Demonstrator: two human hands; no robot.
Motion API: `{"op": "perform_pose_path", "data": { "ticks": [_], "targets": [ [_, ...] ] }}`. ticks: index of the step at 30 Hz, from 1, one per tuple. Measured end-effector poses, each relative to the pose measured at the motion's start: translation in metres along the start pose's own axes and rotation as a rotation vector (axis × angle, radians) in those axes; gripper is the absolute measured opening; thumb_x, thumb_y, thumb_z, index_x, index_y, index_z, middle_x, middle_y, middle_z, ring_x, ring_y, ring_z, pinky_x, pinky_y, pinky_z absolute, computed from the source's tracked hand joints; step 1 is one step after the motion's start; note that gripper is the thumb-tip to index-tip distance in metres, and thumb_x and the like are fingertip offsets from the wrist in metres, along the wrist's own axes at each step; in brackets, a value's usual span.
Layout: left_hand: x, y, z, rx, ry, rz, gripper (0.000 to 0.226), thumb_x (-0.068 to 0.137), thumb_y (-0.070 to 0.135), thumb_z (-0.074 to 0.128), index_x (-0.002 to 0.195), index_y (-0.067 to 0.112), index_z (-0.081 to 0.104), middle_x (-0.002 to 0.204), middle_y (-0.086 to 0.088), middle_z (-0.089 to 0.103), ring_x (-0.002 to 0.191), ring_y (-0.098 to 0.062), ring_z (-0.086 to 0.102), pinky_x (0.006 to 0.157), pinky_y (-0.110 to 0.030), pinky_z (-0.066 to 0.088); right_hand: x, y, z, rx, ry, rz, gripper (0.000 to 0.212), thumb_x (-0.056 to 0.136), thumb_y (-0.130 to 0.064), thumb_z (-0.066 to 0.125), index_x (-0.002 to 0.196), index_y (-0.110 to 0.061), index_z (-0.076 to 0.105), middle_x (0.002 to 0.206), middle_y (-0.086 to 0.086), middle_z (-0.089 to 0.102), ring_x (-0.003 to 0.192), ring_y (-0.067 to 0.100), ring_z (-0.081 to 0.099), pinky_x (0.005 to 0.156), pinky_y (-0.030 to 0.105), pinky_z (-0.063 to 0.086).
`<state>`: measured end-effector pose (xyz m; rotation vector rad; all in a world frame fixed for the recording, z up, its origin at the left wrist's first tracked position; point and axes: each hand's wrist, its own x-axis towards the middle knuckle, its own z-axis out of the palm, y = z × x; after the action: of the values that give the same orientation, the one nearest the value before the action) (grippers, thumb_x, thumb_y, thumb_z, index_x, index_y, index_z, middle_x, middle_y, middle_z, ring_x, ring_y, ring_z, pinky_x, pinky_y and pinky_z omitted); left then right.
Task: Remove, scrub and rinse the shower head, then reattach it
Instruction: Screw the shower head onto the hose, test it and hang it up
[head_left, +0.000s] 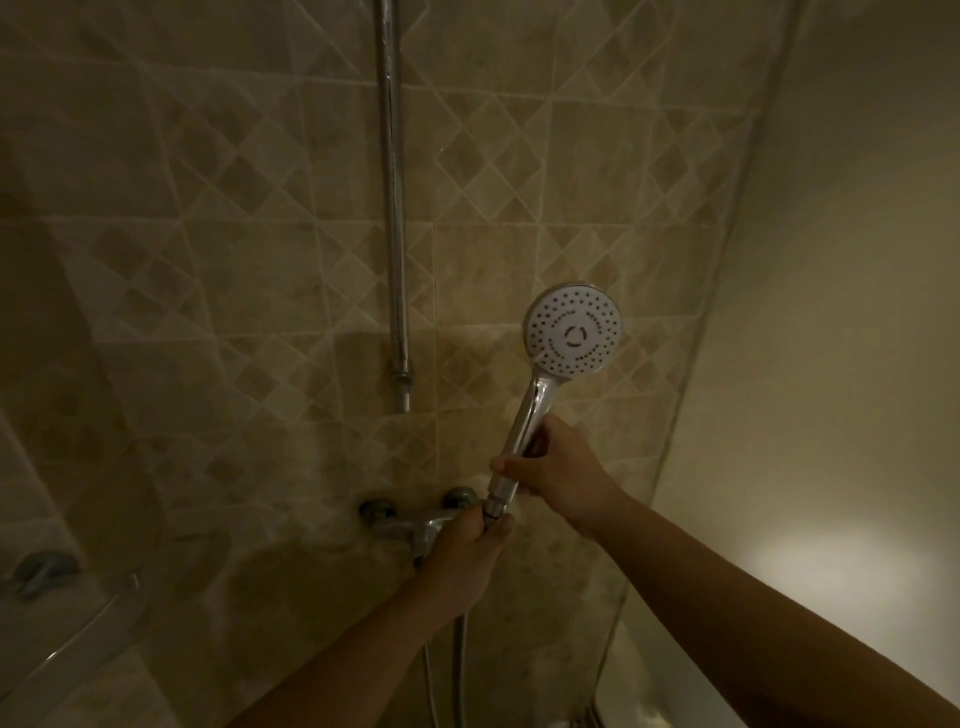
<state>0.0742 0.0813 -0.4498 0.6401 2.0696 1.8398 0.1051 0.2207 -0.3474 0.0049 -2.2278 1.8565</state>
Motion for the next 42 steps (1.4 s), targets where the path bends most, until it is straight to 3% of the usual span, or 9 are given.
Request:
{"op": "perform_pose_path", "data": {
  "ticks": [3,7,13,17,21,29,33,36,42],
  "targets": [
    [-0.003,-0.006,0.003,-0.063,-0.029,-0.053,0.036,0.098,0.032,0.050,0.065,0.041,0.060,0.044,0.011,0.040,0.038,-0.003,0.036,0.040,-0.020,0.029,-0.002,0.002,0.002,-0.084,-0.032,0.015,0.033,0.078,-0.019,0.079,0.099,-0.022,0.053,0.090,-0.001,0.064,0.077,0.008,0.068,0.065,0.026,0.059],
    [-0.003,0.005,-0.002,-0.122,-0.072,-0.074,0.019,0.101,0.024,0.048,0.083,0.021,0.053,0.045,0.012,0.039,0.036,-0.003,0.035,0.037,-0.018,0.030,-0.001,-0.006,-0.010,0.175,-0.257,0.094,0.033,0.089,-0.010,0.064,0.116,-0.026,0.051,0.120,-0.001,0.064,0.107,0.015,0.066,0.081,0.034,0.059],
    [-0.006,0.013,0.001,0.009,-0.005,-0.062,0.022,0.100,0.029,0.048,0.081,0.020,0.051,0.048,0.010,0.038,0.039,-0.004,0.035,0.042,-0.023,0.030,0.000,-0.008,-0.004,0.054,-0.057,0.014,0.028,0.080,-0.011,0.076,0.097,-0.021,0.056,0.084,-0.004,0.067,0.071,0.006,0.070,0.058,0.022,0.055],
    [-0.013,0.018,0.002,-0.167,-0.124,-0.084,0.018,0.102,0.018,0.043,0.085,0.015,0.047,0.047,0.012,0.036,0.038,-0.001,0.033,0.038,-0.015,0.029,0.001,-0.004,-0.006,0.017,-0.077,0.069,0.030,0.080,-0.019,0.076,0.102,-0.022,0.057,0.096,0.000,0.067,0.085,0.015,0.070,0.066,0.026,0.055],
    [-0.013,0.023,-0.009,-0.102,-0.175,-0.071,0.015,0.102,0.023,0.044,0.092,0.015,0.050,0.052,0.011,0.034,0.042,-0.004,0.032,0.041,-0.017,0.030,-0.001,-0.006,-0.016,0.203,-0.235,0.097,0.032,0.087,-0.007,0.065,0.115,-0.018,0.056,0.111,0.007,0.070,0.100,0.019,0.069,0.072,0.027,0.056],
    [-0.011,0.006,-0.002,-0.086,-0.119,-0.091,0.027,0.101,0.028,0.047,0.074,0.029,0.054,0.046,0.013,0.038,0.038,-0.001,0.035,0.038,-0.016,0.030,-0.003,0.009,-0.005,-0.131,-0.010,0.019,0.036,0.074,-0.024,0.081,0.100,-0.022,0.057,0.087,-0.006,0.066,0.074,0.008,0.063,0.062,0.022,0.047],
    [-0.008,0.002,-0.012,-0.099,-0.147,-0.066,0.022,0.087,0.049,0.056,0.067,0.041,0.060,0.049,0.013,0.039,0.041,-0.004,0.036,0.040,-0.020,0.030,-0.002,0.004,-0.012,0.104,-0.176,0.127,0.027,0.084,-0.014,0.068,0.107,-0.024,0.058,0.087,-0.014,0.071,0.084,0.008,0.068,0.068,0.026,0.051],
    [-0.001,-0.004,-0.017,-0.118,-0.159,-0.060,0.018,0.079,0.056,0.060,0.068,0.042,0.060,0.051,0.013,0.040,0.043,-0.005,0.036,0.040,-0.020,0.031,0.000,0.003,-0.015,0.299,-0.241,0.088,0.026,0.088,0.000,0.061,0.110,-0.014,0.061,0.097,-0.002,0.073,0.091,0.013,0.070,0.072,0.024,0.055],
    [0.003,-0.021,-0.015,-0.084,-0.111,-0.080,0.019,0.076,0.060,0.063,0.072,0.041,0.062,0.052,0.013,0.044,0.044,-0.004,0.038,0.040,-0.021,0.029,0.002,0.013,-0.004,0.024,0.001,0.018,0.024,0.077,-0.013,0.077,0.092,-0.022,0.060,0.072,-0.014,0.068,0.063,-0.001,0.062,0.057,0.015,0.048]
  ]
}}
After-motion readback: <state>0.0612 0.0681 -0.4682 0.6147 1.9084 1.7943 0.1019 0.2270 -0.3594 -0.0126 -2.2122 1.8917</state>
